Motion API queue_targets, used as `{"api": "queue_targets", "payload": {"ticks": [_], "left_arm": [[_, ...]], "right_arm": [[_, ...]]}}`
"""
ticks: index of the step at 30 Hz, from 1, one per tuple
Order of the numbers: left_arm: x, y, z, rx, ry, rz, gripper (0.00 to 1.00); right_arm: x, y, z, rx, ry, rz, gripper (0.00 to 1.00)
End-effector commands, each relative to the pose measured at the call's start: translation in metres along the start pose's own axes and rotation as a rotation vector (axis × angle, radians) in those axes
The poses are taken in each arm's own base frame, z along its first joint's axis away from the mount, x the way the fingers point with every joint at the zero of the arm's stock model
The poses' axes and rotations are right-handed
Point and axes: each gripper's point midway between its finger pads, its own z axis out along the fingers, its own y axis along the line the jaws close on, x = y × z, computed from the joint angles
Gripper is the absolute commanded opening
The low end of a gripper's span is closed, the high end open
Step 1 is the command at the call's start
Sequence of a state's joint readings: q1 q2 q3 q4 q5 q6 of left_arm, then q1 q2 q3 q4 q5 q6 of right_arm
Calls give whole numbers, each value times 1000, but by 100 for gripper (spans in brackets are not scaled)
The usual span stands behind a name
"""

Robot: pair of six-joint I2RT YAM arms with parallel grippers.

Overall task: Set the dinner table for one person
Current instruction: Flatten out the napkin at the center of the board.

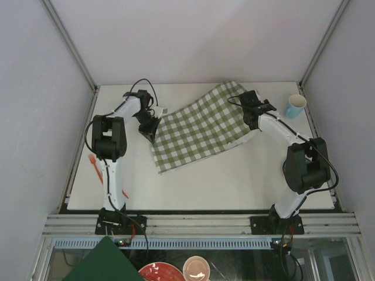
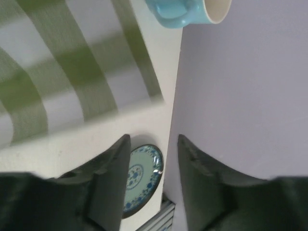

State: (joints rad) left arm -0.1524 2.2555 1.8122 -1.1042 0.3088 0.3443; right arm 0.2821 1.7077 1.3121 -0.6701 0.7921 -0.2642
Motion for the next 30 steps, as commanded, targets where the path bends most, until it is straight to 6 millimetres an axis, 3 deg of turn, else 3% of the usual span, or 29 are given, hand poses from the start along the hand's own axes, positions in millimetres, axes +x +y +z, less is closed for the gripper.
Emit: {"api": "queue_targets", "payload": {"ticks": [1, 3, 4, 9, 20, 21, 22, 23, 26, 30], "left_arm": [[12, -3, -34, -23, 7, 51, 0], [15, -2, -36, -28, 16, 54, 0], [17, -2, -38, -26, 17, 56, 0], [28, 5, -49, -34, 34, 52, 0], [41, 10, -84, -64, -35, 4, 1], [39, 11, -88, -67, -60, 1, 11], [35, 11, -92, -68, -93, -5, 44], [30, 13, -95, -74, -129, -10, 96], [21, 14, -100, -63, -172, -7, 100], [9, 36, -100, -84, -195, -34, 100]], "right_arm": [[4, -15, 0, 84, 15, 15, 64], [1, -21, -3, 105, -4, 16, 90], [-2, -24, -5, 111, -15, 14, 95], [-17, -18, -18, 84, -85, -6, 97], [-27, -2, -18, 13, -129, 1, 97], [-26, 1, -17, 10, -122, -12, 97], [-25, 4, -17, 5, -119, -22, 97], [-25, 6, -17, 1, -117, -24, 97], [-27, 6, -23, -6, -130, -29, 97], [-28, 1, -32, -15, -145, -26, 97]]}}
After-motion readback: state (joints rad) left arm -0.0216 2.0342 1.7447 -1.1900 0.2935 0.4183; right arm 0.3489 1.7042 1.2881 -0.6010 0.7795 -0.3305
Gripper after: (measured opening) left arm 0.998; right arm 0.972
